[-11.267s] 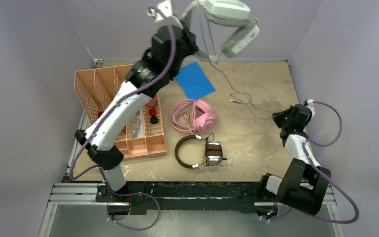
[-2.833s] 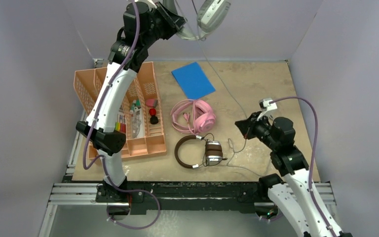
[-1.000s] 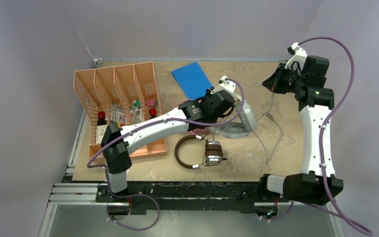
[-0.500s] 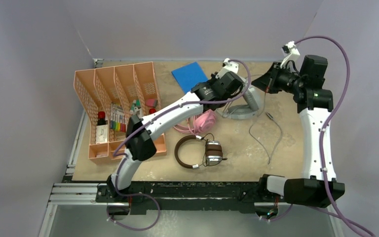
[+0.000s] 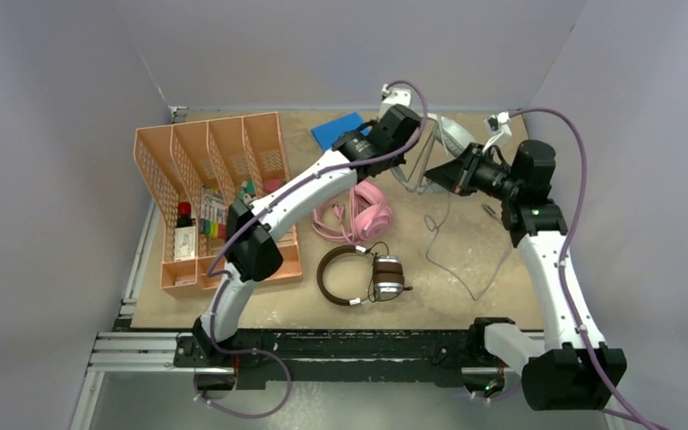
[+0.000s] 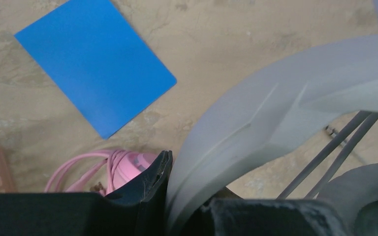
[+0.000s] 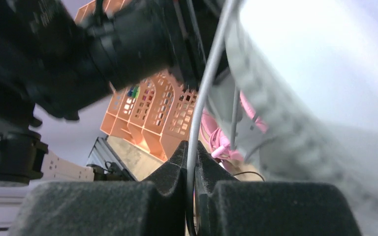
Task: Wrap the headphones
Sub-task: Wrap the headphones cable around the headphones.
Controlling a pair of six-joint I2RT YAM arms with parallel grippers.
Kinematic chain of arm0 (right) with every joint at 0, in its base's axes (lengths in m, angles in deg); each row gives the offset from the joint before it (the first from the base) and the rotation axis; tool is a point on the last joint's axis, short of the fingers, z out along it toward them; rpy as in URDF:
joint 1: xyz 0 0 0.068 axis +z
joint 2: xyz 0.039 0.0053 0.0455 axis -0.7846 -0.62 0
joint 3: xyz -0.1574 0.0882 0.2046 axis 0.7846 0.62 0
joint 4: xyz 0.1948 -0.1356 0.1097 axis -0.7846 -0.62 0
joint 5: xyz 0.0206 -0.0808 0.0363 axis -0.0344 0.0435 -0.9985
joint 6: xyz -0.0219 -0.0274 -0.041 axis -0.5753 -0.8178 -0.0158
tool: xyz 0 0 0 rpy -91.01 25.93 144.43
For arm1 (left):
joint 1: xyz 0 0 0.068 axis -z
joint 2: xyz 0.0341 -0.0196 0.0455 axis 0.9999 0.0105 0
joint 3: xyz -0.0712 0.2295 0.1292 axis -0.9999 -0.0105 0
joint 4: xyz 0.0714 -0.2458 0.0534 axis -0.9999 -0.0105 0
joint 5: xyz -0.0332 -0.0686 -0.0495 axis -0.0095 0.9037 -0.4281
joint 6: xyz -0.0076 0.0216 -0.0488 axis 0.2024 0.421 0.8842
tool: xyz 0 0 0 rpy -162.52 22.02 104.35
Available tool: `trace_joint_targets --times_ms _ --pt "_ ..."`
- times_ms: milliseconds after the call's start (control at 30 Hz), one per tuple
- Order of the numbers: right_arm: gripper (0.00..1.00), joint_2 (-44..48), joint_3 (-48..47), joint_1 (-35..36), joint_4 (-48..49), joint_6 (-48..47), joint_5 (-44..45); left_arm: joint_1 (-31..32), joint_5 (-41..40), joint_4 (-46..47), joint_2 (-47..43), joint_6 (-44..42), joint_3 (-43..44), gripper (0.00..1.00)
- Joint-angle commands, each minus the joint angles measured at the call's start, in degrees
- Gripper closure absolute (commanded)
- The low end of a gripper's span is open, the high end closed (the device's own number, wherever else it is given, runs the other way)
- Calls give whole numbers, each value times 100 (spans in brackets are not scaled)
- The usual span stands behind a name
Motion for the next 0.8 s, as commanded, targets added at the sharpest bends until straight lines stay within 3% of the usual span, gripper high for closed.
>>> trace_joint_targets --times_ms 0,333,567,767 --pt "92 450 562 196 1834 647 -194 -374 545 1587 -852 942 6 100" --pt "89 878 1566 223 2931 649 374 -378 843 2331 -1227 1325 147 100" --pt "86 576 2056 236 3812 769 428 -358 1165 2472 -1437 1561 201 100" --pt "71 169 2088 236 4230 809 507 -317 1316 2435 -1562 1575 145 100"
